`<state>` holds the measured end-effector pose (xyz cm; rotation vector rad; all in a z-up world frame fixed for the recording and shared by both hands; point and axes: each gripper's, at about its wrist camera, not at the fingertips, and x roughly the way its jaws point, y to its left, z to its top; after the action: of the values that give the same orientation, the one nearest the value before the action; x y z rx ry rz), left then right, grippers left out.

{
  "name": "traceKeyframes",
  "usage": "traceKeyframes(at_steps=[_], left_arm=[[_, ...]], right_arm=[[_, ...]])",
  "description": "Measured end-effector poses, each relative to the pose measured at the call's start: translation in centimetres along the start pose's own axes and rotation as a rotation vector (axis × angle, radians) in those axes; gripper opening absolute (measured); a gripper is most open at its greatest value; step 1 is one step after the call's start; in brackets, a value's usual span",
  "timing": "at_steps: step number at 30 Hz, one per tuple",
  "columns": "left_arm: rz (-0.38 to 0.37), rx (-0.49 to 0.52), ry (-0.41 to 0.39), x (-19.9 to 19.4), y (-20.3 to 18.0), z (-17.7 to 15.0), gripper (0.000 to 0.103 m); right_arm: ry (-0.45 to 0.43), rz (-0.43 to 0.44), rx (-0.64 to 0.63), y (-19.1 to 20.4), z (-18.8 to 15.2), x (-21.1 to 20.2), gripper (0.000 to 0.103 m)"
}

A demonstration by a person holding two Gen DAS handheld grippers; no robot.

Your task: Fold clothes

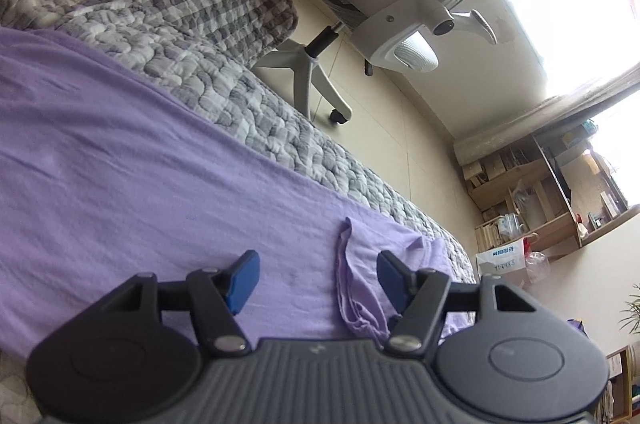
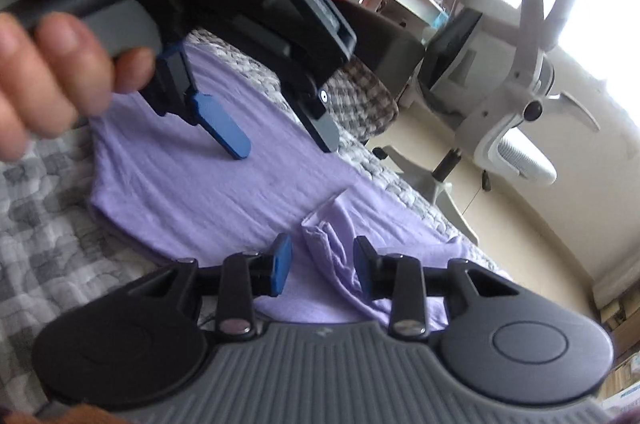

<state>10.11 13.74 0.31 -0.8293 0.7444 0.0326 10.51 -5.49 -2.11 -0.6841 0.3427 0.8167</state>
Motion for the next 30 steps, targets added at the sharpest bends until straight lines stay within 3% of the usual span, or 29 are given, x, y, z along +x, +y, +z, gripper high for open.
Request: traceKeyframes(at_steps=[3,4,5,9,12,14,16,22,23,24,30], left_arm=[[-0.005,0.007,0.006,0.1,0.0,-0.1,0.066],[-0.007,0.01,0.008,0.2,0.0,-0.1,0.066],[-0.009,0.012,0.009,0.2,0.0,-0.2,0.066],[-0.016,0.018,0.013,0.3,-0.1,-0.2,0.067],[-0.018,0.021,0.013,0.3,-0.2,-0.2,0.067],[-0.02,0.022,0.011,0.2,-0.2,-0.2,0.067],[-0.02,0.024,0.008,0.1,-0.2,-0.2,0.067],[-0.013,0.03,0.009,0.2,-0.3,-0.2,0.067],[-0.013,0.032,0.007,0.1,-0.3,-0.2,0.067],[-0.013,0.035,0.008,0.2,-0.3,-0.2,0.067],[-0.006,0.054,0.014,0.4,-0.4,-0.3,0.067]], right_arm=[[0.009,0.02,0.013,-0.3,0.3,0.7,0.034],[0.016,0.048,0.014,-0.2,0.4,0.5,0.012],[0.023,0.065,0.001,0.0,0.5,0.3,0.001],[0.013,0.051,-0.116,1.7,0.1,-0.4,0.002],[-0.005,0.028,-0.093,1.2,0.4,-0.3,0.002],[-0.018,0.008,-0.071,0.6,0.7,-0.2,0.022],[-0.018,0.001,-0.055,0.1,0.8,0.0,0.033],[-0.057,0.15,0.221,-3.9,1.4,-0.7,0.03],[-0.05,0.146,0.207,-3.9,1.4,-0.8,0.012],[-0.03,0.132,0.17,-3.2,1.3,-0.9,0.004],[0.038,0.069,0.046,-1.1,0.6,0.5,0.001]])
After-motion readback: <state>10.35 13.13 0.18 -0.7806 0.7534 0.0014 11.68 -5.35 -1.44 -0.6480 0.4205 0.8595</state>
